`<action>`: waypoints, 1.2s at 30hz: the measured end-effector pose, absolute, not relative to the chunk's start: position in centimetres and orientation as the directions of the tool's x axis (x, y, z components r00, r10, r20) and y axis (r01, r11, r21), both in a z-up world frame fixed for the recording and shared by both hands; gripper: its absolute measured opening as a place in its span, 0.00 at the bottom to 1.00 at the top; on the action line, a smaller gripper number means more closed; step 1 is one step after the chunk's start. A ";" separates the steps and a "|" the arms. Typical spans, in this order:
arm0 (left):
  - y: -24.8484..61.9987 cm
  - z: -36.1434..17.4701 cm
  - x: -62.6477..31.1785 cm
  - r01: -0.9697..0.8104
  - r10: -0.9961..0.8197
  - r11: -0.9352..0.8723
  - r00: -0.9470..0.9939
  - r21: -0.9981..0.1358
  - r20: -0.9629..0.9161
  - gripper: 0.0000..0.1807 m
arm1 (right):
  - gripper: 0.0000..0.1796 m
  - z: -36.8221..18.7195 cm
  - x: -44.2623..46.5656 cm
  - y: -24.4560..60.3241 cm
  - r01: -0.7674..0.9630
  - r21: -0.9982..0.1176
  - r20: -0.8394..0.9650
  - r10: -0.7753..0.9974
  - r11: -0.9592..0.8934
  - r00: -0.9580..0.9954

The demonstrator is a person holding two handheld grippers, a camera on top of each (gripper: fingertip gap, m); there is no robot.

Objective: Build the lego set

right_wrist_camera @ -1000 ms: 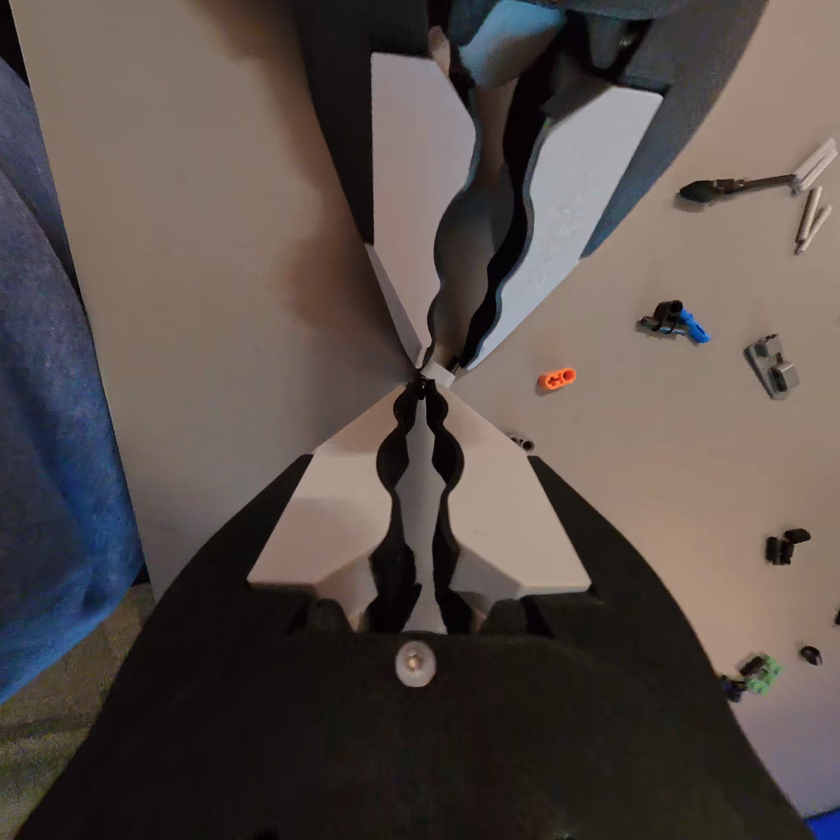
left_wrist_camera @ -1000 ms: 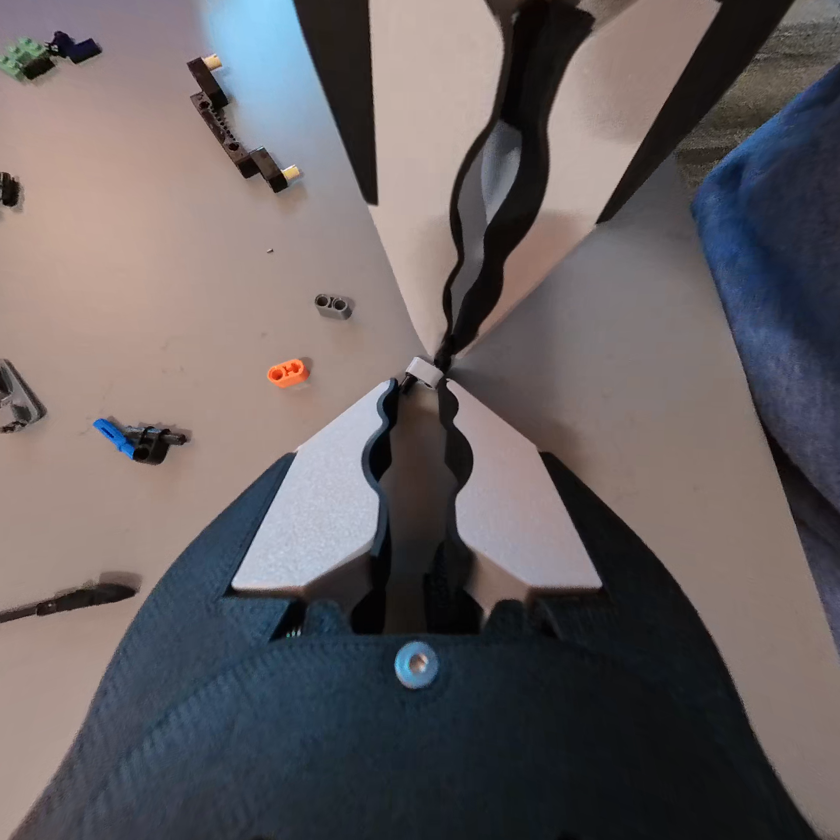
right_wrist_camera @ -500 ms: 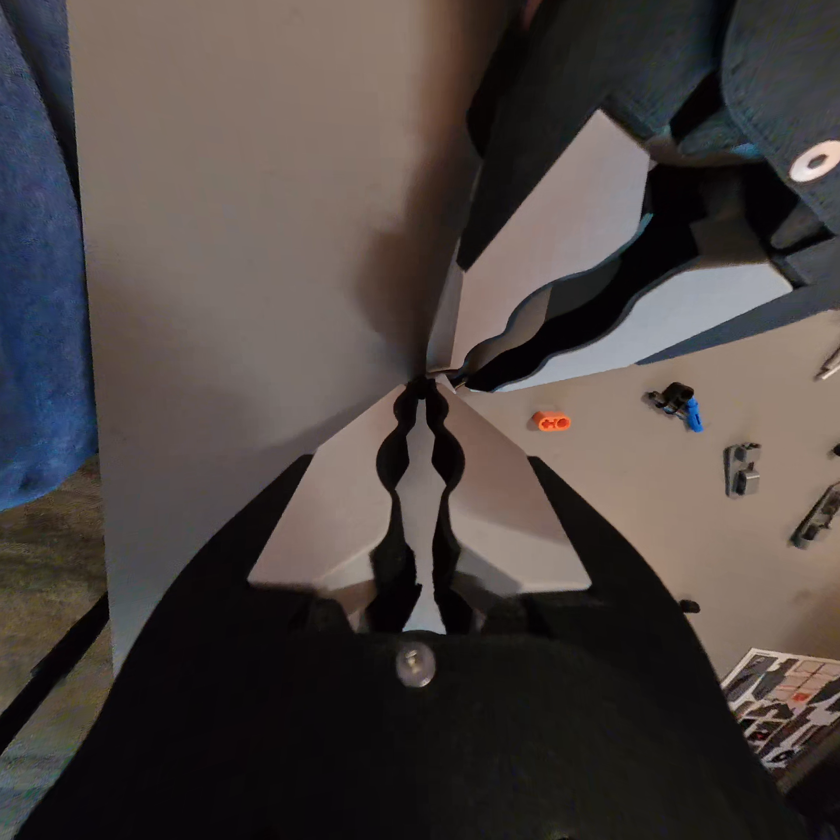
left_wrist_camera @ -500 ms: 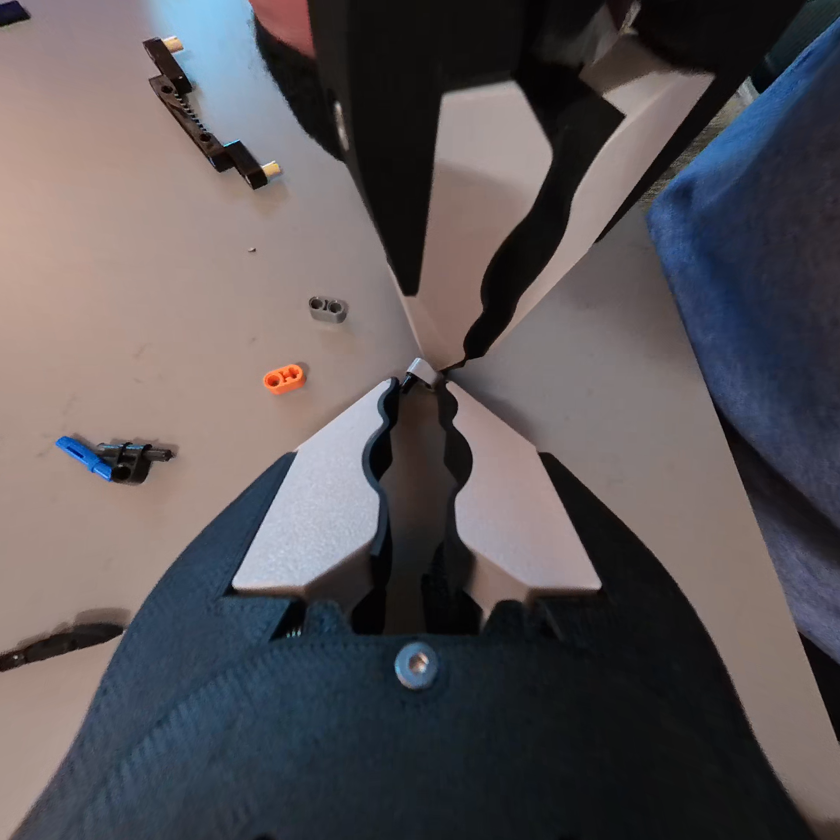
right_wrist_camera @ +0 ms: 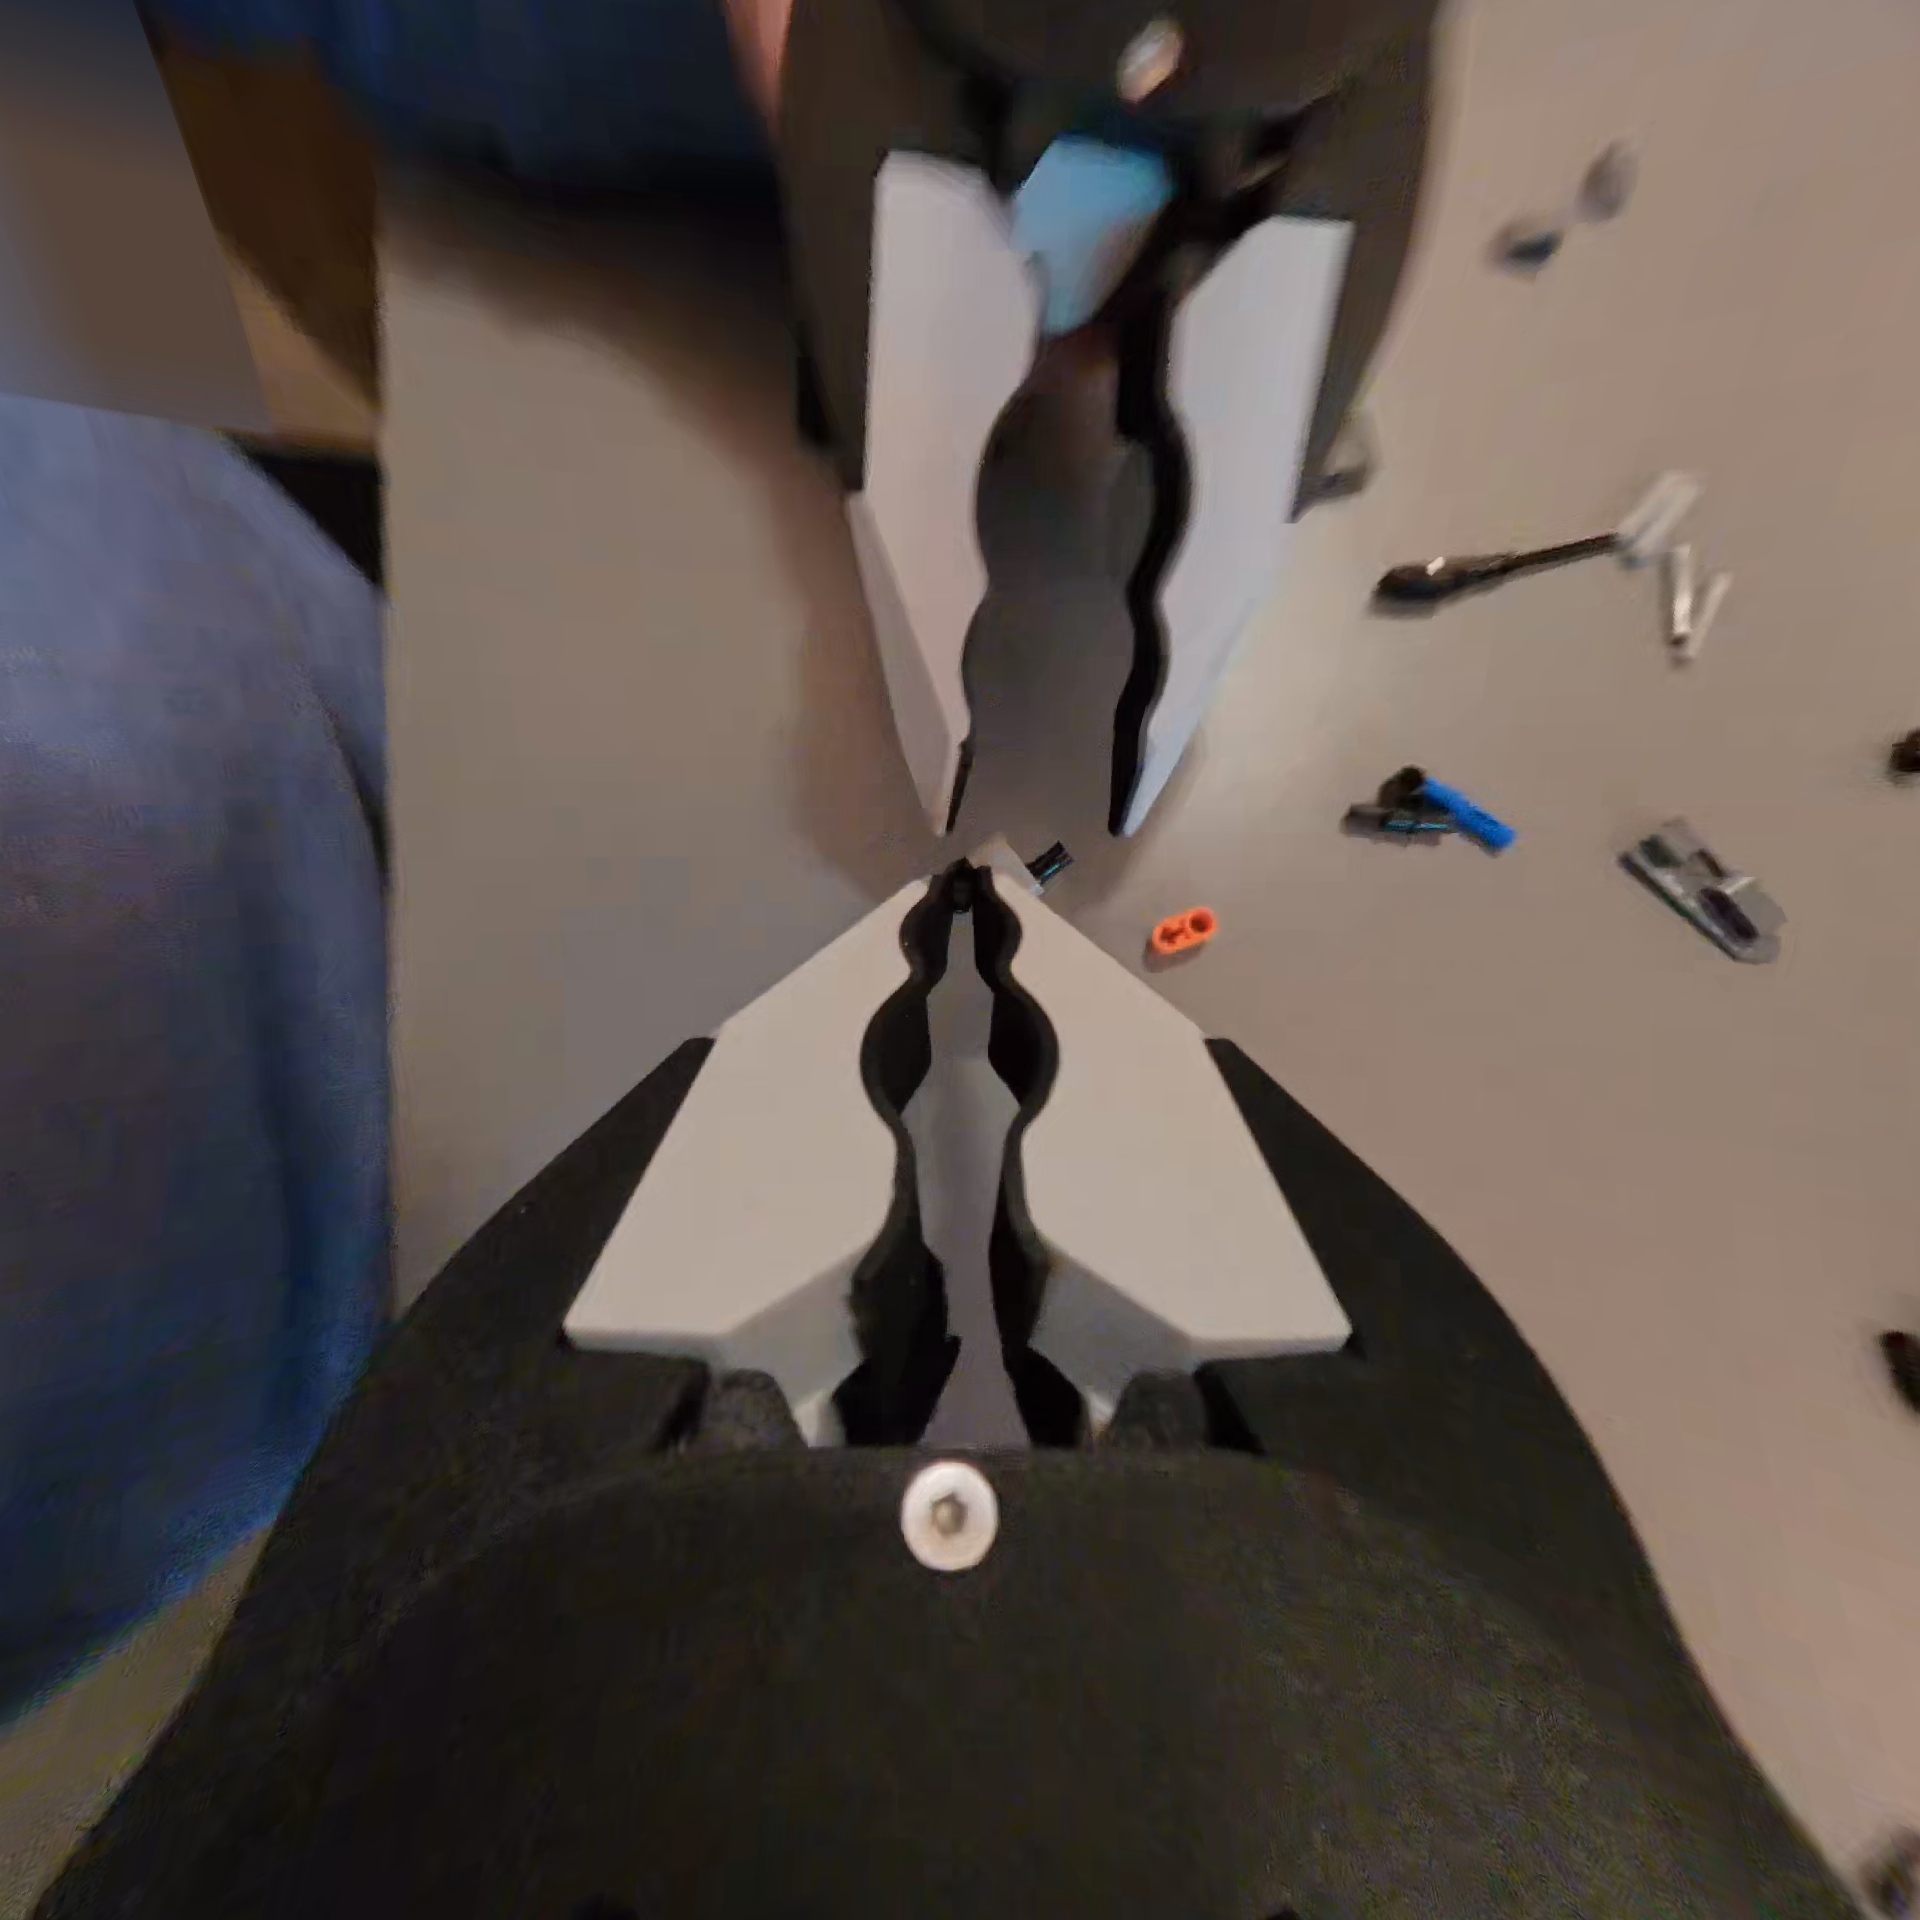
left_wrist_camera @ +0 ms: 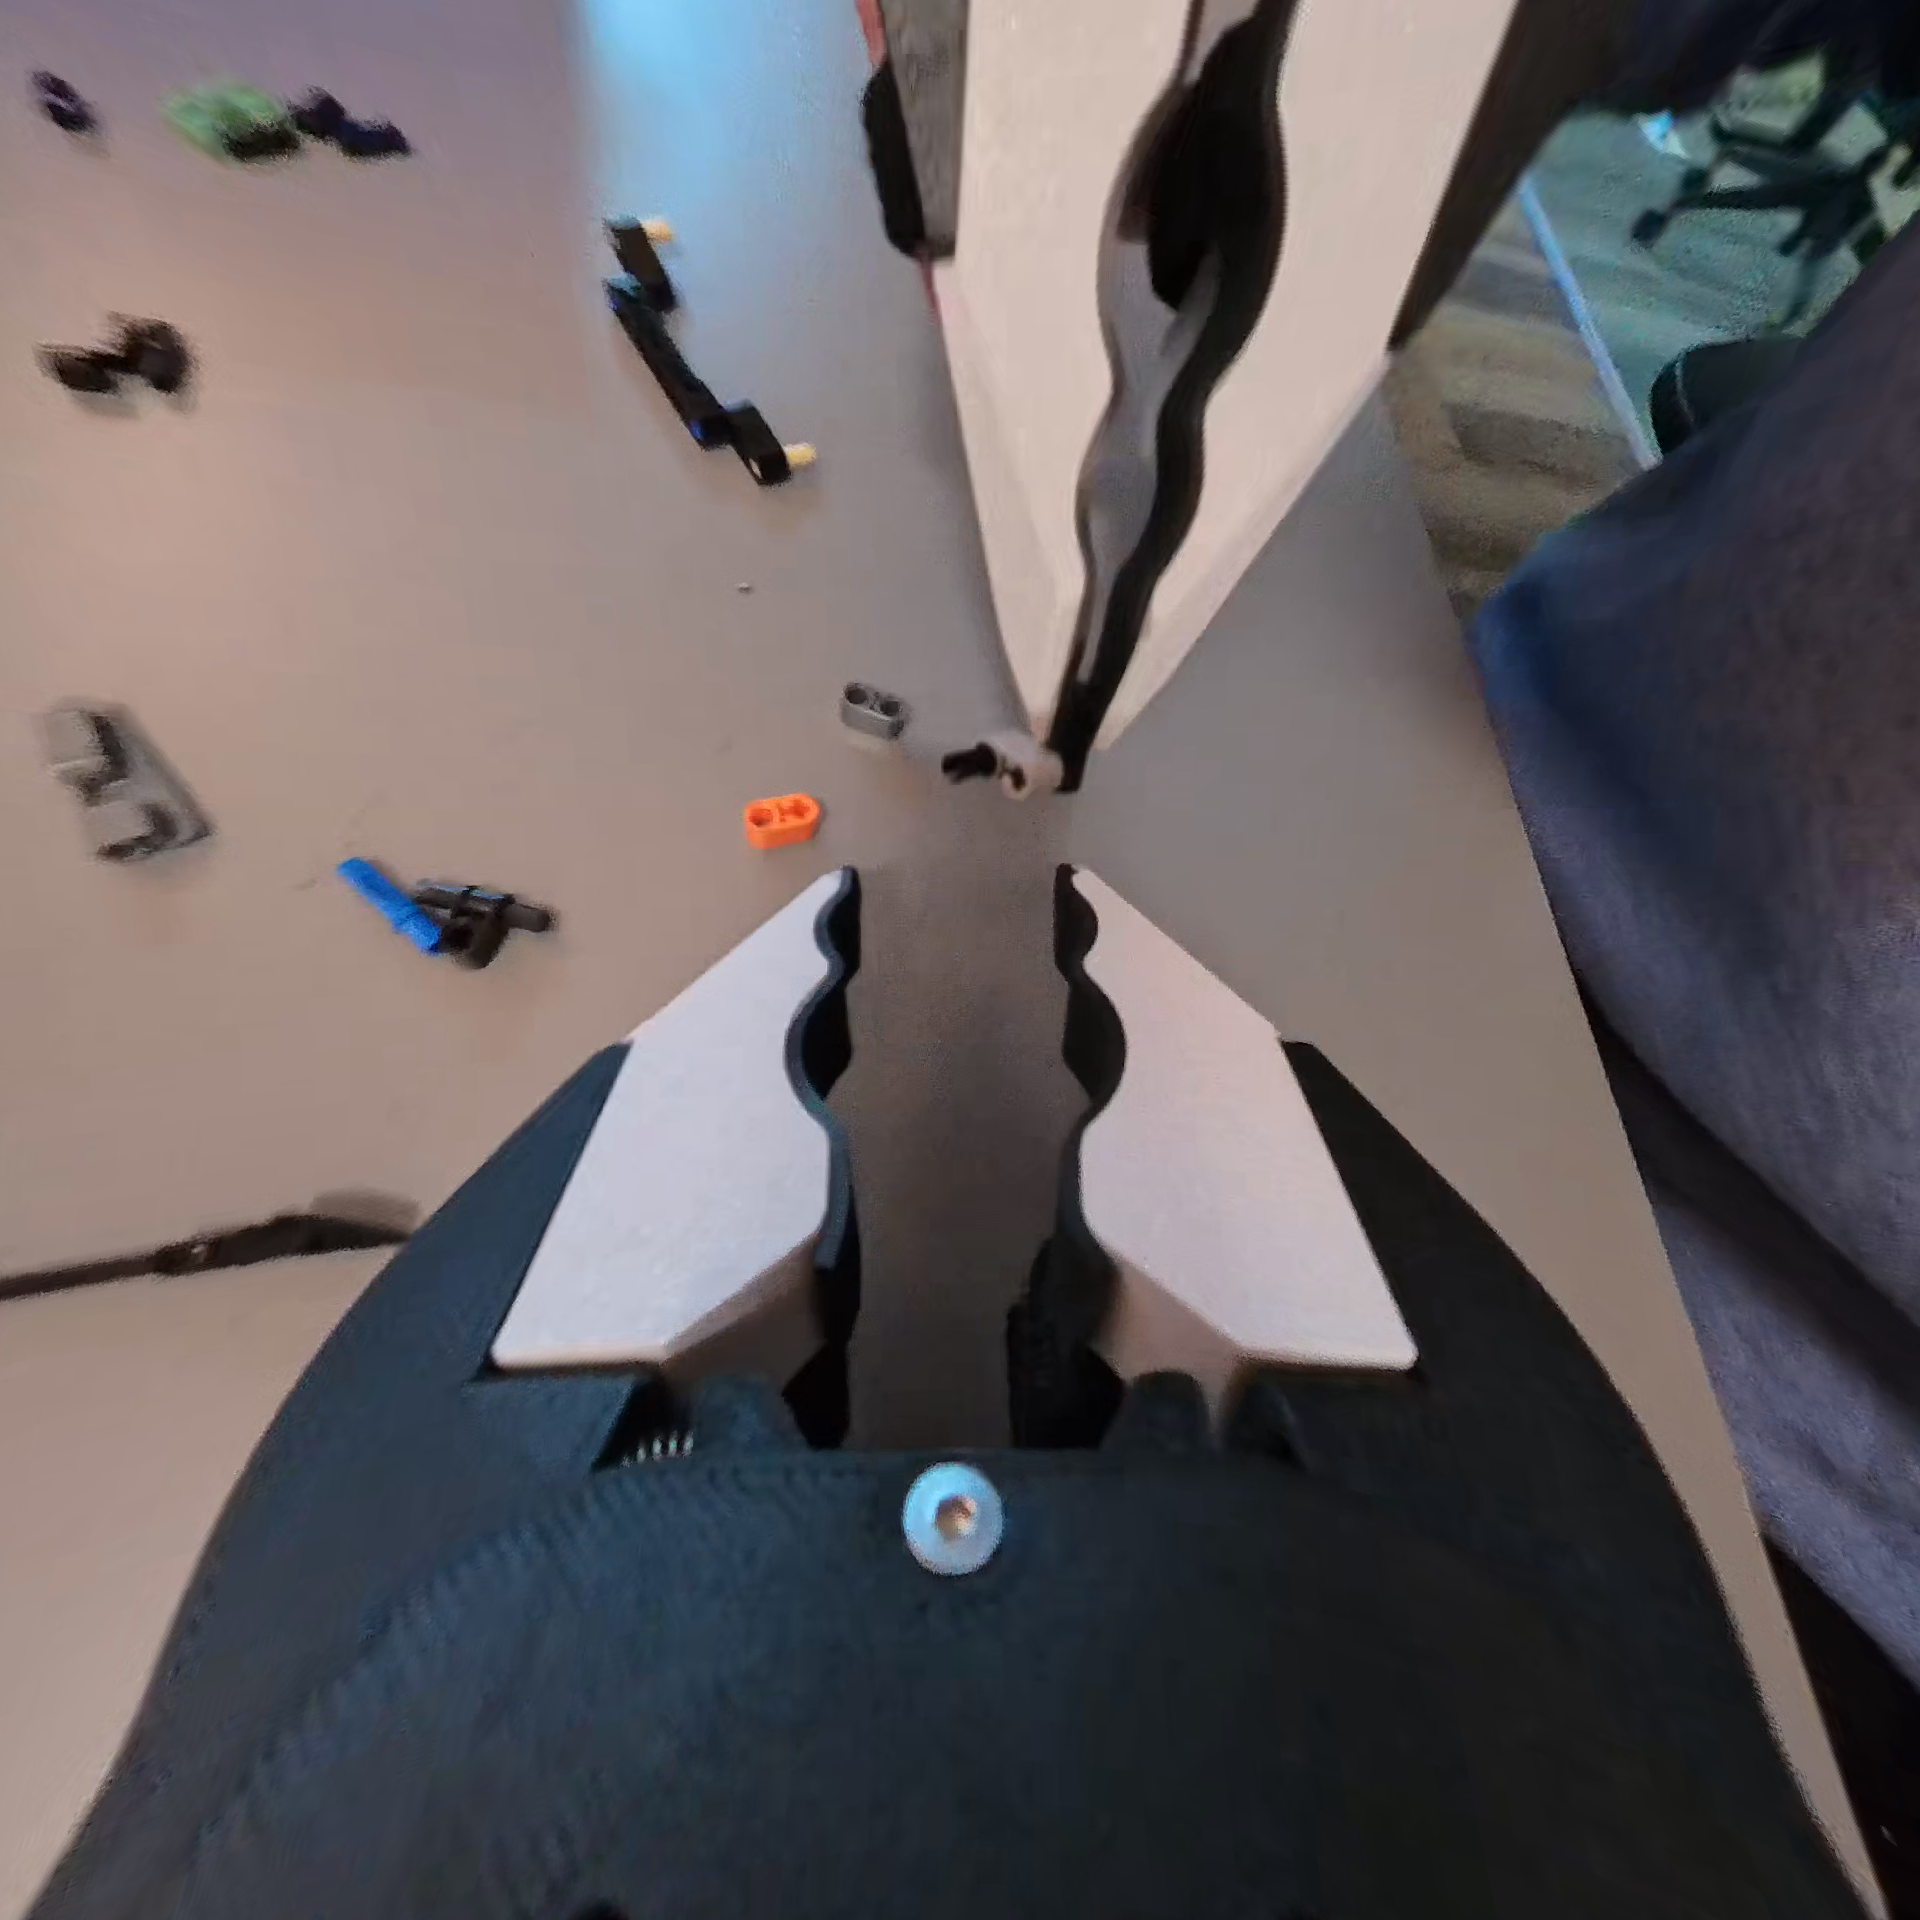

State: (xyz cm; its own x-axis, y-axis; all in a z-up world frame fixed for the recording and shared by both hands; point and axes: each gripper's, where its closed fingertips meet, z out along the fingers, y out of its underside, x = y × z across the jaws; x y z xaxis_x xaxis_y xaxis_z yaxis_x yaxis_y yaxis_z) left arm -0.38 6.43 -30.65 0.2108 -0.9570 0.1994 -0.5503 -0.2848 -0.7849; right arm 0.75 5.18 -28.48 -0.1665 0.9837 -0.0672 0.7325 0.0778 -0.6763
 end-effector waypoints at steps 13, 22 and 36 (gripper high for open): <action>7.7 -22.8 1.5 -0.411 -0.868 0.022 0.444 -0.911 -0.221 0.12 | 0.02 -21.3 0.6 6.3 0.293 -0.888 -0.400 0.910 -0.355 -0.111; 7.6 -20.8 1.2 -0.491 -0.780 0.157 0.471 -0.857 -0.413 0.12 | 0.12 -18.8 2.0 7.5 0.190 -0.924 -0.348 0.936 -0.333 -0.055; 4.7 -14.6 4.3 -0.417 -0.751 0.416 0.345 -0.808 -0.564 0.11 | 0.17 -13.1 2.2 2.7 0.147 -0.629 -0.625 0.384 -0.764 -0.680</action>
State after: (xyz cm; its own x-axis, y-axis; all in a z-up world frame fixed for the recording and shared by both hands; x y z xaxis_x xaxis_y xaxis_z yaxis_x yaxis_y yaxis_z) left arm 4.26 4.67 -14.58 0.3447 -0.7505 -0.5638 -0.4169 0.4157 -0.8083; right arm 2.21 2.72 -13.07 -0.6802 0.3836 -0.6247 0.1466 -0.7637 -0.6287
